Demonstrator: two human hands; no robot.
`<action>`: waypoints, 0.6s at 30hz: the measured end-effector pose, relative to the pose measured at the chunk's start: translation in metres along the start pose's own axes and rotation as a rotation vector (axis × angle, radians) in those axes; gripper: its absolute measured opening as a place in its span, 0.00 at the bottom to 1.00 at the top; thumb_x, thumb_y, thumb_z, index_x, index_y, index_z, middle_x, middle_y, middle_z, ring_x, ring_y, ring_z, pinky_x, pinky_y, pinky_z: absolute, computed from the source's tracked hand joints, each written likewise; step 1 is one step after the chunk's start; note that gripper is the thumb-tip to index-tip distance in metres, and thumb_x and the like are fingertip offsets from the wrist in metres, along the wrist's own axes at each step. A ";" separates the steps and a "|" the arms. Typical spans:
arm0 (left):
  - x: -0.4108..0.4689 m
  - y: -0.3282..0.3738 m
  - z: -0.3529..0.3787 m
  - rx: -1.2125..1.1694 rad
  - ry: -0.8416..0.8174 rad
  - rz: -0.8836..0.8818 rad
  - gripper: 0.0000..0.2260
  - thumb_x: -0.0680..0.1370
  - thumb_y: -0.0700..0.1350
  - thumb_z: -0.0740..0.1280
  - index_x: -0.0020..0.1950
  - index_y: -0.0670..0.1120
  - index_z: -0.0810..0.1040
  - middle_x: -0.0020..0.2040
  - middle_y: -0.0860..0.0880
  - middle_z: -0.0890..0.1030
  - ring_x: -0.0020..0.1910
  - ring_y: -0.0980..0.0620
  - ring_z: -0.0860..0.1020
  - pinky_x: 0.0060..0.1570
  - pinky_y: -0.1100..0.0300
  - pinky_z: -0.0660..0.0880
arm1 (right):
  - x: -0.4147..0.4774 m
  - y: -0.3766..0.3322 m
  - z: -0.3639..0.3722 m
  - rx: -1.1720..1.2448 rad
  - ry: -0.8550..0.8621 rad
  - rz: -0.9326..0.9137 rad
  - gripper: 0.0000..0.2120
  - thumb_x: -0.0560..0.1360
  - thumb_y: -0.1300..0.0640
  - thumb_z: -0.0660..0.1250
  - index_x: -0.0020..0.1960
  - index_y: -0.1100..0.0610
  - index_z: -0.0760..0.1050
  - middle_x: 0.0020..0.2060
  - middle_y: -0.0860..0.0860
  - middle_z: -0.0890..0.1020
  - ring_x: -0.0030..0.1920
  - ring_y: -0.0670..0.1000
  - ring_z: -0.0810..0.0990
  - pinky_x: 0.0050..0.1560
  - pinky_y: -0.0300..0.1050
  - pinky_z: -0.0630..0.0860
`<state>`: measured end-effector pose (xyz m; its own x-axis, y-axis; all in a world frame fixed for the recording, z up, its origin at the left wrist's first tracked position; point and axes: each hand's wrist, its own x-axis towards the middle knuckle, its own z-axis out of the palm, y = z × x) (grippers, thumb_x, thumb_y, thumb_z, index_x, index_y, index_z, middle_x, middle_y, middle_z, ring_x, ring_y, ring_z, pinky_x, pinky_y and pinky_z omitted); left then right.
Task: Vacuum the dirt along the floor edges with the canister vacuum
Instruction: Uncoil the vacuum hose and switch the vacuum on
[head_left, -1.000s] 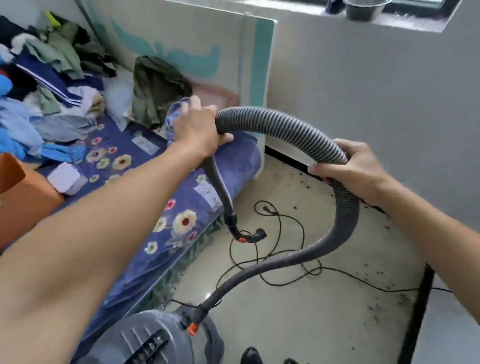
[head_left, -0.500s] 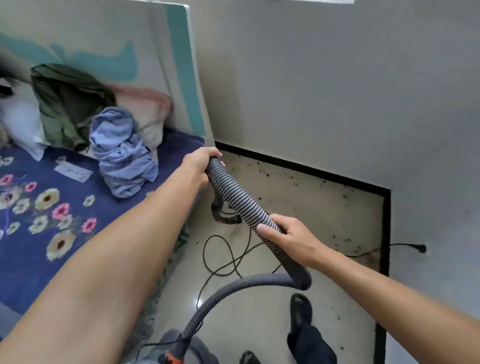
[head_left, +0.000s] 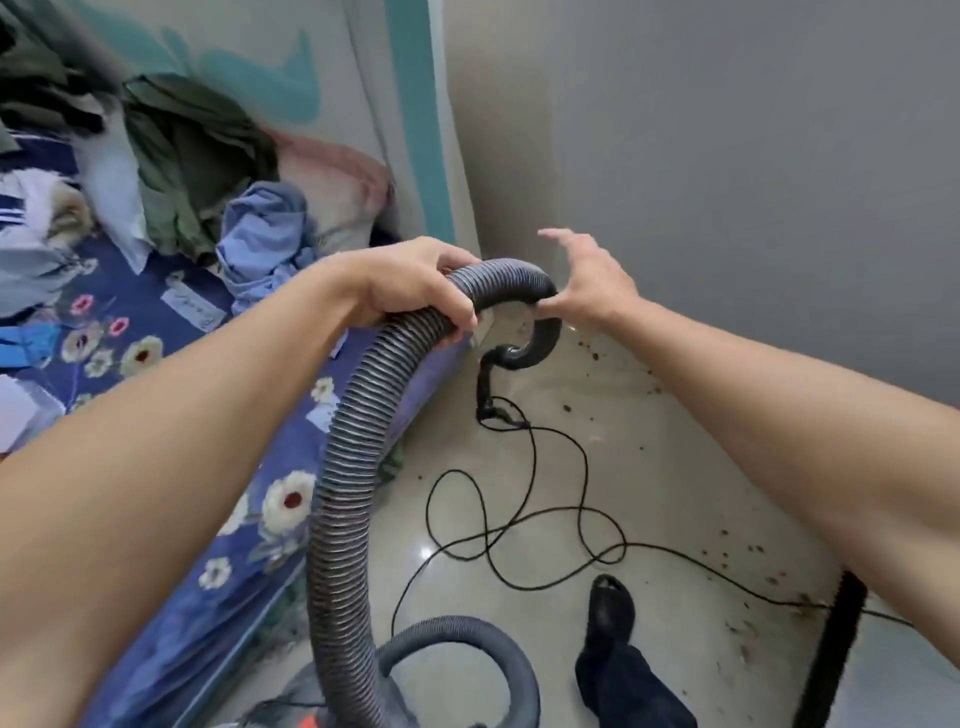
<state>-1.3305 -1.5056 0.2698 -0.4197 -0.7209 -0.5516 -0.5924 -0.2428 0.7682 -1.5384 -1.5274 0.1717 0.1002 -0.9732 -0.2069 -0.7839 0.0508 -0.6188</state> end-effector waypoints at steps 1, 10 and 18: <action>0.003 -0.006 -0.005 -0.054 0.023 -0.006 0.18 0.68 0.31 0.70 0.57 0.40 0.79 0.40 0.41 0.77 0.30 0.50 0.78 0.29 0.61 0.77 | 0.013 0.000 0.002 0.019 -0.077 -0.010 0.31 0.65 0.50 0.77 0.66 0.44 0.72 0.62 0.49 0.77 0.62 0.53 0.76 0.61 0.51 0.74; 0.047 -0.091 0.037 -1.155 0.489 -0.074 0.23 0.78 0.34 0.65 0.71 0.43 0.64 0.43 0.39 0.76 0.30 0.50 0.76 0.30 0.58 0.77 | 0.057 -0.018 0.065 0.720 -0.331 0.421 0.09 0.80 0.58 0.59 0.59 0.57 0.72 0.52 0.62 0.81 0.44 0.59 0.82 0.46 0.53 0.81; 0.107 -0.091 0.024 -1.183 0.637 -0.050 0.30 0.81 0.39 0.62 0.79 0.51 0.53 0.63 0.44 0.73 0.50 0.46 0.77 0.49 0.49 0.75 | -0.006 0.016 0.020 0.771 -0.687 0.240 0.32 0.67 0.32 0.65 0.49 0.61 0.80 0.43 0.59 0.83 0.41 0.54 0.82 0.40 0.44 0.79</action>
<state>-1.3378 -1.5451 0.1335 0.1665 -0.7903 -0.5897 0.4835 -0.4558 0.7473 -1.5394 -1.5162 0.1479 0.5082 -0.5952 -0.6225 -0.2528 0.5879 -0.7684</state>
